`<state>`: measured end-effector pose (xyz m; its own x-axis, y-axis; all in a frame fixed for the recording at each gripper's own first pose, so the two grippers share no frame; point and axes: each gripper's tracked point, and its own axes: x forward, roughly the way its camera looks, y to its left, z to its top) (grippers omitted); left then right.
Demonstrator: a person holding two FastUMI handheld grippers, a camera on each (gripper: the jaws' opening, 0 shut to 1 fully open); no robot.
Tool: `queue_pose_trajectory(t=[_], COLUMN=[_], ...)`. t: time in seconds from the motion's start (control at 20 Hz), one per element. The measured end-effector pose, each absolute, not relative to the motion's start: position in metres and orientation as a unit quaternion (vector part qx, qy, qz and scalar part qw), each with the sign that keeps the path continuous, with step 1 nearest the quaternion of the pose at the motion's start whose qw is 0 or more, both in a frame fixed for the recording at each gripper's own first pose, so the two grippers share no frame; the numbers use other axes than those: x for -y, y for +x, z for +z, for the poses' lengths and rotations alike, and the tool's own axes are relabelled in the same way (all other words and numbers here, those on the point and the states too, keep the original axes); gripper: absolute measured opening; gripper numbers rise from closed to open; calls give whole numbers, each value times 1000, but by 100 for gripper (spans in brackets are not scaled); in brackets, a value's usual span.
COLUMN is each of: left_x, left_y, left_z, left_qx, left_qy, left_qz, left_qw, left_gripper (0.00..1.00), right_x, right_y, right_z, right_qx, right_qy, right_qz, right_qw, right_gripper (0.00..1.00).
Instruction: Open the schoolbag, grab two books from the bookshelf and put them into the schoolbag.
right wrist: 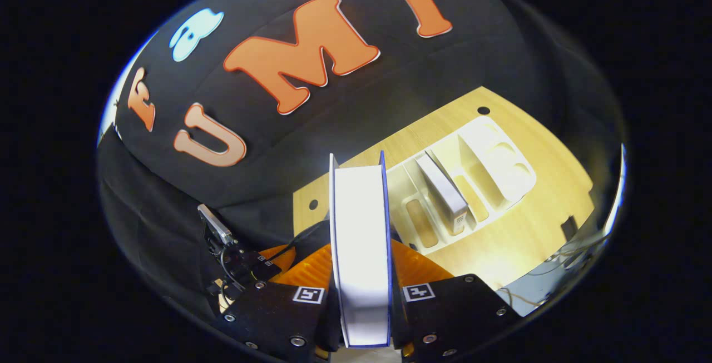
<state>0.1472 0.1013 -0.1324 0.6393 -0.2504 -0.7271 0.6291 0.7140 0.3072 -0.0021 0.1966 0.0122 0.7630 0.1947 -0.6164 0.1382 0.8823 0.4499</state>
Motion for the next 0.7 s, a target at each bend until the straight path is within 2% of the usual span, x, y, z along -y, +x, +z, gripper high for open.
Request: queue_pose_trajectory(t=[0.15,0.35,0.7], left_x=[-102,-103,-97], left_y=[147,148,145], left_z=[-129,-128,-122], left_qx=[-340,-343,-339], left_qy=[285,291,308], left_qz=[-254,-250,-251], left_qw=[859,858,853], left_gripper=[0,0,1], right_x=[-202,-224,-258], right_y=[-16,-22,7], right_z=[-24,-82,-173], right_qx=[-330,-324,-324], right_qy=[309,415,492], right_qz=[29,56,55], right_qw=[892,848,806], right_gripper=[37,37,36])
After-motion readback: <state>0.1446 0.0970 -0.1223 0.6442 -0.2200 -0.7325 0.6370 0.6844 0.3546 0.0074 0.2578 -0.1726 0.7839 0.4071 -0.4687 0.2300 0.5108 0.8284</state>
